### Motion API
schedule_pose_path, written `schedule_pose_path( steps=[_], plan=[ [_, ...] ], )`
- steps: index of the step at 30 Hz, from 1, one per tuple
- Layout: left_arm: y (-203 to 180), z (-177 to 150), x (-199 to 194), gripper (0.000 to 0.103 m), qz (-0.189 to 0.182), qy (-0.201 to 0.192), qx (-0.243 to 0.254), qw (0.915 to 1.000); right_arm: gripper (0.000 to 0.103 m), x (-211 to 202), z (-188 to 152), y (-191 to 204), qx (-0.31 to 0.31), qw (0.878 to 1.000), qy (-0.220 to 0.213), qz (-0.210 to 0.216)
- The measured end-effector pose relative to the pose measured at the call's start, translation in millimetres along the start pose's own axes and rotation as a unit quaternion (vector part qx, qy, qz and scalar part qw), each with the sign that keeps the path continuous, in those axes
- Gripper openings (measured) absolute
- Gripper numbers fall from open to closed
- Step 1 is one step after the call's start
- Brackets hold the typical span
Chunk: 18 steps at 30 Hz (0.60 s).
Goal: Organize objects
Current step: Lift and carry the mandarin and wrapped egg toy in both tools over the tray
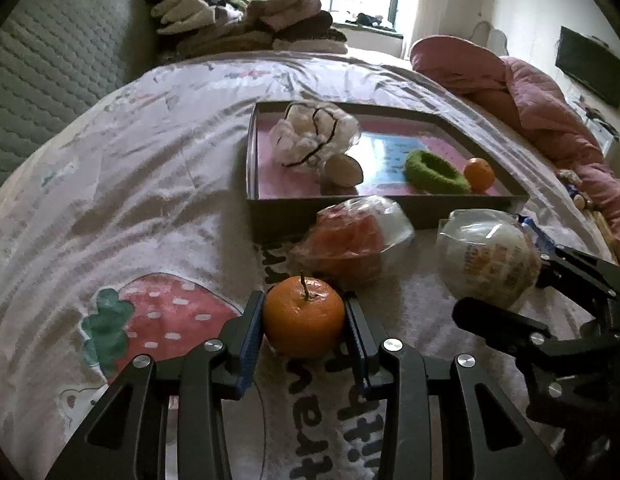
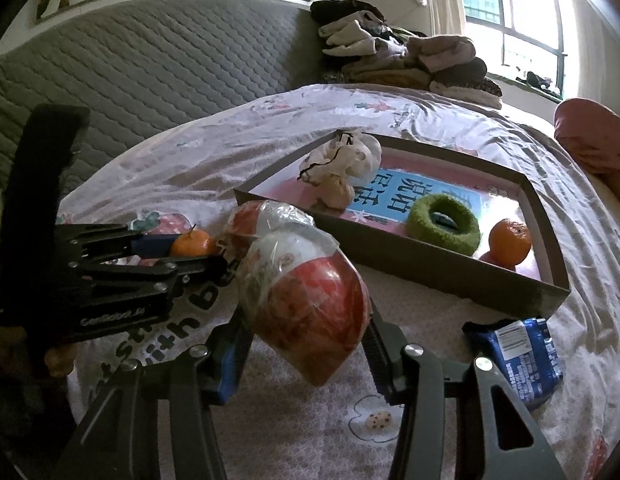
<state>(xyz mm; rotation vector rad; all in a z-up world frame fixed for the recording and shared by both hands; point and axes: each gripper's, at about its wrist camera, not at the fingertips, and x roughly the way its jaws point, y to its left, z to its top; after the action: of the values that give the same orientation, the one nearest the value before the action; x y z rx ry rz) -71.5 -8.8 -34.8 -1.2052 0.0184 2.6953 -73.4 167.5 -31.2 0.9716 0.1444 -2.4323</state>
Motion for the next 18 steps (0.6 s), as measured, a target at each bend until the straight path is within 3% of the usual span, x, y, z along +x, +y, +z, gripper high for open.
schedule_pose_path(
  steps=[18],
  plan=[
    [-25.3, 0.8, -36.7, 0.039, 0.013, -0.038, 0.015, 0.9991, 0.051, -35.0, 6.5, -4.5, 0.003, 0.999, -0.040, 0.000]
  ],
)
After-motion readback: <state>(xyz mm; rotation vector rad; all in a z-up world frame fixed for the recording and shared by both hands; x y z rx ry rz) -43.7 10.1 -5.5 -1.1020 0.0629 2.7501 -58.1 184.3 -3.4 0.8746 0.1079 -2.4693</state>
